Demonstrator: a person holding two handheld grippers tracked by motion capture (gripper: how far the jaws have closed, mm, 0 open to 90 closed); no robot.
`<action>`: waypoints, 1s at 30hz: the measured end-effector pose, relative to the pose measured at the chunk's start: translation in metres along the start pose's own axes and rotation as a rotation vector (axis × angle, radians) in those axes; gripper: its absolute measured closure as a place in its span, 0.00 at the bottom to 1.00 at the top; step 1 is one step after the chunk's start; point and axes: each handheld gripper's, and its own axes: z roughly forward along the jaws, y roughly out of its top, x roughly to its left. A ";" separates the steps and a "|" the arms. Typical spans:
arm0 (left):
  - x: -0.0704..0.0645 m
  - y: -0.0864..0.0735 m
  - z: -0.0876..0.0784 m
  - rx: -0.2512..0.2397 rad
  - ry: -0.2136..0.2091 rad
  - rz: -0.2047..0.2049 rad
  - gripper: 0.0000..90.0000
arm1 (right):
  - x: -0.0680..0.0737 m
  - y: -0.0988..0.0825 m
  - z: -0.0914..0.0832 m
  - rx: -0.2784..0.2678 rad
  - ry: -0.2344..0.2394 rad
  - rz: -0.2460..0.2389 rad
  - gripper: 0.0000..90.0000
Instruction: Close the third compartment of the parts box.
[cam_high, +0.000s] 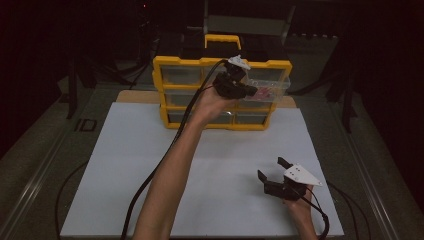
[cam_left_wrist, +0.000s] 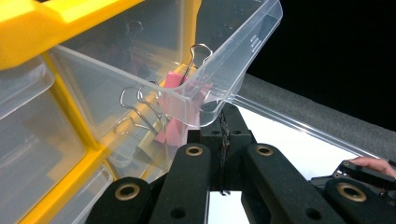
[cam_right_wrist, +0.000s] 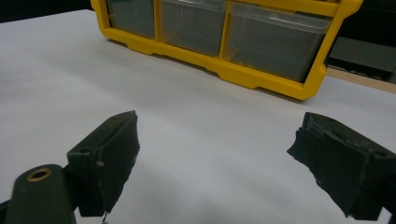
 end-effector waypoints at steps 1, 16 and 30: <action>0.000 0.000 0.001 0.002 -0.001 0.005 1.00 | 0.000 0.000 0.000 -0.001 0.000 -0.001 0.14; 0.009 -0.004 0.015 -0.033 0.045 -0.030 1.00 | 0.000 0.000 0.000 -0.004 -0.001 0.000 0.14; 0.030 -0.017 0.028 -0.054 0.126 -0.120 1.00 | -0.002 0.000 -0.001 -0.006 -0.002 0.012 0.14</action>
